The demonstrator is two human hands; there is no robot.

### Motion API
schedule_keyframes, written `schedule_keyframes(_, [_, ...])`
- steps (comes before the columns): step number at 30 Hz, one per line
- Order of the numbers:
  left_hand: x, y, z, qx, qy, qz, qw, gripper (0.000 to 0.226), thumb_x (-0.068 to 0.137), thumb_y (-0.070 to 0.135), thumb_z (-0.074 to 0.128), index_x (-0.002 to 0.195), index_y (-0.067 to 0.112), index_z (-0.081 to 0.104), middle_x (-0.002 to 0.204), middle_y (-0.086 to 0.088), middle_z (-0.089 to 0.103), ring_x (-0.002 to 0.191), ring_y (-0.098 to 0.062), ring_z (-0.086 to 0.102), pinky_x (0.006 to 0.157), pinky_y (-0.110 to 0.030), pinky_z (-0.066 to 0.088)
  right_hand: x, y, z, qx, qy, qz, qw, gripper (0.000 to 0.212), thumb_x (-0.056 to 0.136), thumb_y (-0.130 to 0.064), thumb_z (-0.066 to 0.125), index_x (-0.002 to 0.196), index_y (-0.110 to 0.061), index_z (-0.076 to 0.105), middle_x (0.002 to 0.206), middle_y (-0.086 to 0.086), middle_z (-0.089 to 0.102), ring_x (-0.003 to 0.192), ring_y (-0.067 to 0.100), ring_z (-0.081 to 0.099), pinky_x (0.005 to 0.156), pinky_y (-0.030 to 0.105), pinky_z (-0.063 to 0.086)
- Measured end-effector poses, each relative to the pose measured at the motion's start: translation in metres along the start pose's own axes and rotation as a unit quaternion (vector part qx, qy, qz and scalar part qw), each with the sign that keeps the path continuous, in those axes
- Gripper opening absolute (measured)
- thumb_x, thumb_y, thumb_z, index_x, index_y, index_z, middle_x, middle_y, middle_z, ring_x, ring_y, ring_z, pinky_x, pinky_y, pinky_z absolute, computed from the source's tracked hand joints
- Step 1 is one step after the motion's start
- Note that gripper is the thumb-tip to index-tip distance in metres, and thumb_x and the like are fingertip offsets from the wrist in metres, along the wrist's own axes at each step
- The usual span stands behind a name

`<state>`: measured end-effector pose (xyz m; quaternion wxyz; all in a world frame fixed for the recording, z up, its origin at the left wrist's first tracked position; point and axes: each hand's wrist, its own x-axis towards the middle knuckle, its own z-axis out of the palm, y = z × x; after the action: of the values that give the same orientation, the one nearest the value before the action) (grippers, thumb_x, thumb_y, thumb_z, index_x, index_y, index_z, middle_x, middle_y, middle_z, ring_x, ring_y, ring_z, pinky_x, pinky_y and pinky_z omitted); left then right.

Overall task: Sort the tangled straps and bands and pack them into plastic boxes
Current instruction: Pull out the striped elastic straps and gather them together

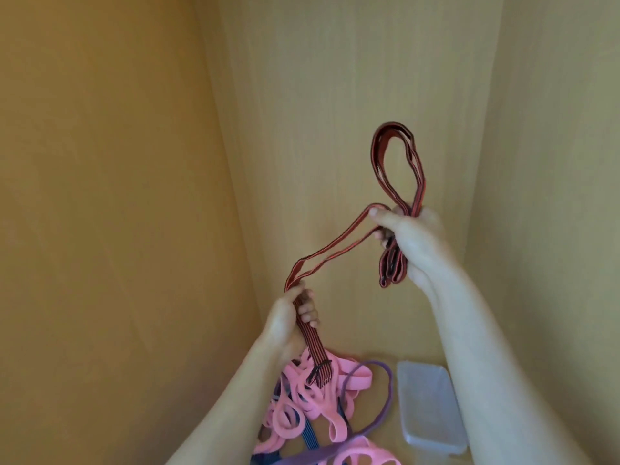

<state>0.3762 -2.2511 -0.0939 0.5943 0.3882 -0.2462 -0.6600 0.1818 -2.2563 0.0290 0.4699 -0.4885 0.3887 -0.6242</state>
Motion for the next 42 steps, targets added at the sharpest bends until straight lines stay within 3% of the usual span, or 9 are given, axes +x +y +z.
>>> schedule_keyframes(4, [0.009,0.029,0.003,-0.062,0.043,0.040,0.996,0.033,0.102,0.024,0.037,0.077,0.012,0.056,0.058,0.000,0.045,0.051,-0.015,0.044,0.056,-0.027,0.039,-0.027,0.050,-0.011,0.006,0.017,0.037,0.999,0.051,0.084,0.002,0.072,0.045,-0.030,0.063,0.063,-0.004,0.066,0.052,0.015,0.063,0.056,0.028,0.043])
schedule_keyframes(7, [0.010,0.045,0.008,-0.105,0.027,0.051,0.993,0.045,0.106,0.028,0.028,0.088,0.005,0.063,0.081,-0.015,0.069,0.079,-0.028,0.066,0.078,-0.039,0.052,-0.041,0.093,-0.010,-0.014,0.037,0.074,0.996,0.036,0.088,0.008,0.065,0.067,-0.021,0.066,0.064,-0.002,0.068,0.054,0.014,0.067,0.054,0.024,0.044])
schedule_keyframes(11, [0.006,0.049,0.021,-0.181,-0.032,0.045,0.982,0.055,0.107,0.034,0.018,0.118,0.000,0.060,0.111,-0.026,0.072,0.107,-0.038,0.068,0.107,-0.051,0.043,-0.062,0.146,-0.002,0.006,0.017,0.135,0.991,0.020,0.092,0.010,0.062,0.083,-0.009,0.063,0.064,-0.006,0.069,0.064,0.014,0.073,0.050,0.017,0.047])
schedule_keyframes(15, [0.001,0.039,0.029,-0.187,-0.038,0.027,0.981,0.053,0.105,0.036,0.020,0.105,0.005,0.063,0.083,-0.009,0.073,0.075,-0.028,0.073,0.087,-0.042,0.049,-0.079,0.174,0.001,-0.001,-0.006,0.171,0.985,0.011,0.092,0.003,0.066,0.088,-0.007,0.068,0.070,-0.002,0.075,0.068,0.011,0.074,0.059,0.017,0.052])
schedule_keyframes(19, [0.000,0.036,0.029,-0.110,-0.006,0.037,0.993,0.039,0.104,0.032,0.025,0.086,0.013,0.055,0.057,0.004,0.039,0.047,-0.014,0.041,0.067,-0.033,0.042,-0.087,0.175,-0.013,-0.058,-0.077,0.158,0.983,0.015,0.087,-0.021,0.078,0.091,-0.008,0.072,0.069,0.003,0.071,0.066,0.017,0.068,0.070,0.026,0.054])
schedule_keyframes(27, [-0.002,0.029,0.029,-0.048,0.000,0.029,0.998,0.037,0.108,0.029,0.025,0.093,0.012,0.054,0.058,0.004,0.037,0.046,-0.012,0.038,0.064,-0.031,0.041,-0.078,0.123,0.000,-0.038,-0.014,-0.027,0.999,0.026,0.098,-0.030,0.063,0.079,-0.013,0.057,0.057,-0.006,0.056,0.053,0.007,0.051,0.055,0.014,0.041])
schedule_keyframes(32, [-0.010,0.029,0.029,0.018,-0.028,0.031,0.999,0.039,0.109,0.031,0.023,0.091,0.011,0.051,0.061,0.002,0.036,0.053,-0.013,0.038,0.071,-0.032,0.044,-0.069,0.107,0.002,-0.212,-0.062,-0.123,0.968,0.010,0.100,-0.038,0.056,0.095,-0.031,0.062,0.098,-0.004,0.057,0.090,-0.002,0.056,0.077,0.011,0.039])
schedule_keyframes(36, [-0.016,0.028,0.036,0.075,-0.077,0.035,0.994,0.042,0.108,0.031,0.028,0.077,0.011,0.048,0.069,-0.006,0.044,0.067,-0.020,0.045,0.085,-0.038,0.045,-0.065,0.109,0.008,-0.333,-0.118,-0.126,0.927,0.045,0.097,-0.056,0.041,0.118,-0.026,0.066,0.116,-0.004,0.059,0.114,0.012,0.051,0.102,0.033,0.040])
schedule_keyframes(42, [-0.024,0.028,0.049,0.071,-0.079,-0.009,0.994,0.048,0.109,0.034,0.026,0.108,0.001,0.061,0.094,-0.017,0.069,0.084,-0.031,0.069,0.078,-0.041,0.059,-0.070,0.122,0.010,-0.227,-0.145,-0.048,0.962,0.037,0.089,-0.053,0.064,0.109,-0.022,0.066,0.109,0.000,0.066,0.099,0.009,0.065,0.089,0.033,0.055])
